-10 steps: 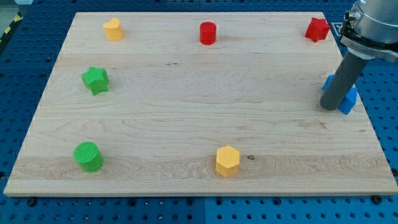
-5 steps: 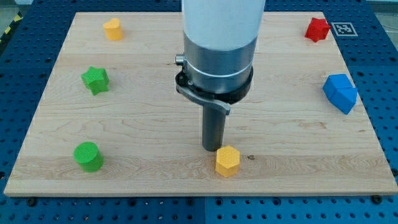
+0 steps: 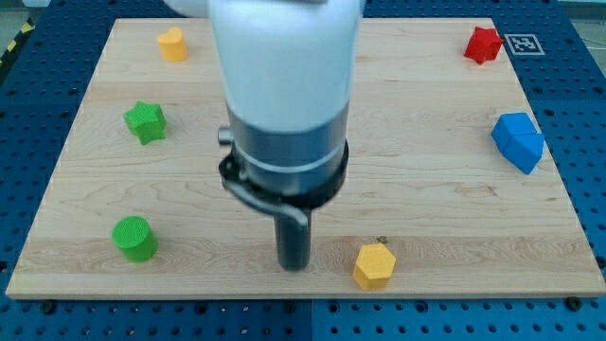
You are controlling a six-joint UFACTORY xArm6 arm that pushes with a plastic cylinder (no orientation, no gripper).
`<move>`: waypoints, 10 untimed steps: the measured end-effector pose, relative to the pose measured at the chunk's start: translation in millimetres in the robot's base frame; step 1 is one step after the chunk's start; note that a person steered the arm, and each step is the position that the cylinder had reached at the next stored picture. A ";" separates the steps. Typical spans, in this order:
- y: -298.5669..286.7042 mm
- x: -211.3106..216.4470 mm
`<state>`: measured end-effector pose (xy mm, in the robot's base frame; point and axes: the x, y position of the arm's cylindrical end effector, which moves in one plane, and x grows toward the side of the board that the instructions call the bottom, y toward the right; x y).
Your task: Move the yellow hexagon bottom right of the board
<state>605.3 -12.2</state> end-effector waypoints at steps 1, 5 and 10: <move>40.4 13.3; 156.9 -55.1; 171.8 -78.3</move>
